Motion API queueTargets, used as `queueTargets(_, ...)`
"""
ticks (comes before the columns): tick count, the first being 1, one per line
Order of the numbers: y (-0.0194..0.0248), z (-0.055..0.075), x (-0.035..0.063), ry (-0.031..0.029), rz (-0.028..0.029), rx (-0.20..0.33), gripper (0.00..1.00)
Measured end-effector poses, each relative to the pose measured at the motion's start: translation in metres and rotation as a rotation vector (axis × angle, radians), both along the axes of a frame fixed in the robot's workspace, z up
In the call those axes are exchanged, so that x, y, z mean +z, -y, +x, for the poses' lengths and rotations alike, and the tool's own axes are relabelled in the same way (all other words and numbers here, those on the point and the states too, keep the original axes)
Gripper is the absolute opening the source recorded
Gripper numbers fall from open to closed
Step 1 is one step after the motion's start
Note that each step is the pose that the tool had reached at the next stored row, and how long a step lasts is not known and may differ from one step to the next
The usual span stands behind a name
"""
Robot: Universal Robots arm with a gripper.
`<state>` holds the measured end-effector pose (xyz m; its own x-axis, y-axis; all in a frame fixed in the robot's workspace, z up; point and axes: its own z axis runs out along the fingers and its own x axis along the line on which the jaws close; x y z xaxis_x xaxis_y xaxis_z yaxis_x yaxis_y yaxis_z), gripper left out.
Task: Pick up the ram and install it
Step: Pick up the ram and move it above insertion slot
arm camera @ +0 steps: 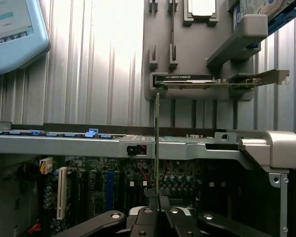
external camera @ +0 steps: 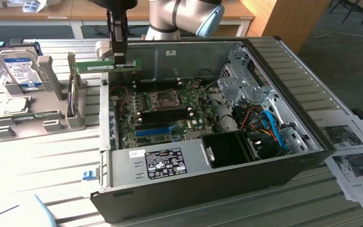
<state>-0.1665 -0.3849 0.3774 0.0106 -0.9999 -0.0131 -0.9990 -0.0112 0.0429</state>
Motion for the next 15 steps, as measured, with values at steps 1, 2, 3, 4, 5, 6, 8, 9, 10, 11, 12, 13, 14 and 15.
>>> queueTargets(1,0.0,0.001,0.0,0.0,0.0,0.0,0.11)
queueTargets(2,0.0,0.003,0.0,0.0,0.0,0.0,0.11)
queueTargets(3,0.0,0.004,0.0,0.0,0.0,0.0,0.11)
queueTargets(4,0.0,0.006,0.0,0.0,0.0,0.0,0.11)
queueTargets(5,0.0,0.007,0.0,-0.0001,0.0,0.0,0.11)
queueTargets(6,0.0,0.009,0.0,-0.0001,-0.0001,0.0,0.11)
queueTargets(8,0.0,0.011,0.0,-0.0001,0.0,0.0,0.11)
queueTargets(9,0.0,0.013,0.0,-0.0002,-0.0001,0.0,0.11)
queueTargets(10,0.0,0.014,0.0,-0.0002,0.0,0.0,0.11)
queueTargets(11,0.0,0.015,0.0,-0.0002,-0.0001,0.0,0.11)
queueTargets(12,0.0,0.017,0.0,-0.0002,0.0,0.0,0.11)
queueTargets(13,0.0,0.018,0.0,-0.0002,0.0,0.0,0.11)
queueTargets(14,0.0,0.02,0.0,-0.0003,-0.0001,0.0,0.11)
queueTargets(15,0.0,0.021,0.0,-0.0003,0.0,0.0,0.11)
